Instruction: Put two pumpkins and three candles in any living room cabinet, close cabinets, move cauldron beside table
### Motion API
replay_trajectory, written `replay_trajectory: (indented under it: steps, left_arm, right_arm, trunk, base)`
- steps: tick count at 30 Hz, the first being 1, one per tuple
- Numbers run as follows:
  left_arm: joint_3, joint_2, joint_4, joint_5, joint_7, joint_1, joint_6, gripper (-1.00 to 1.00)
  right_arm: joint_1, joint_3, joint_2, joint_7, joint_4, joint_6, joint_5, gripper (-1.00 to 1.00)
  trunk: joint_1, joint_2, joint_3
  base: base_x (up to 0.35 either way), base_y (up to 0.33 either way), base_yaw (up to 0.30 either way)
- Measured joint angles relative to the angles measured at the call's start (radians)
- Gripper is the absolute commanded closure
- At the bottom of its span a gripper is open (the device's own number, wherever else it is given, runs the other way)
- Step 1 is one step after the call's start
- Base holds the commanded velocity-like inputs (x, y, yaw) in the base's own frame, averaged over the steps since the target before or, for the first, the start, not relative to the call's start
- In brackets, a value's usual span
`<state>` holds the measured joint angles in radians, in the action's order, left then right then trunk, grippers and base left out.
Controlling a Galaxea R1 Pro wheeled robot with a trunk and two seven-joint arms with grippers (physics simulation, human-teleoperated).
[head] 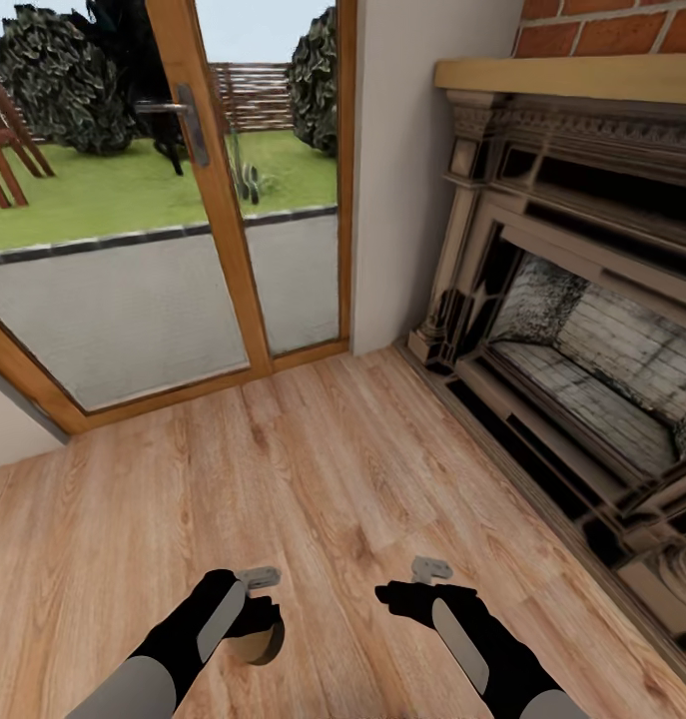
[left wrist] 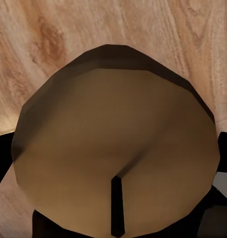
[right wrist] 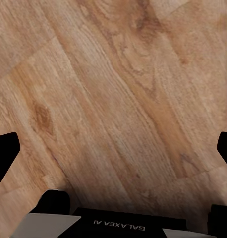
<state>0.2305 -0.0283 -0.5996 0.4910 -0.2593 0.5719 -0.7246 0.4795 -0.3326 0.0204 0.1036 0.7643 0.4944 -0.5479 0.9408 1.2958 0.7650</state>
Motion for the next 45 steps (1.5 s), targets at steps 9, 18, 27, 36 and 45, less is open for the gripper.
replay_trajectory:
  steps: [9, 18, 27, 36, 45]
  left_arm:
    - [-0.001, -0.002, 0.0, 0.002, 0.0, 0.0, 0.0, 1.0]
    - [-0.001, 0.001, 0.0, 0.002, 0.0, 0.0, -0.001, 1.0]
    - [-0.003, 0.005, 0.0, 0.005, 0.001, 0.0, -0.002, 1.0]
    - [-0.003, 0.006, 0.0, 0.006, 0.001, 0.0, -0.002, 1.0]
    - [-0.003, 0.006, 0.0, 0.006, 0.002, 0.0, -0.001, 1.0]
  right_arm:
    - [0.0, 0.0, 0.0, 0.0, 0.0, 0.0, 0.0, -1.0]
    - [0.0, 0.0, 0.0, 0.0, 0.0, 0.0, 0.0, -1.0]
    - [0.0, 0.0, 0.0, 0.0, 0.0, 0.0, 0.0, -1.0]
    - [0.0, 0.0, -0.001, 0.001, 0.0, 0.0, 0.001, -1.0]
    - [0.0, 0.0, 0.0, 0.0, -0.002, 0.0, 0.001, -1.0]
  trunk:
    - [-0.004, -0.007, 0.011]
    - [-0.004, -0.007, 0.024]
    - [-0.004, -0.007, 0.038]
    - [-0.004, -0.007, 0.052]
    - [-0.004, -0.007, 0.058]
  base:
    - [0.0, 0.0, -0.156]
    - [0.0, 0.0, -0.156]
    - [0.003, 0.002, -0.156]
    - [0.111, 0.155, -0.155]
    - [0.063, 0.072, -0.129]
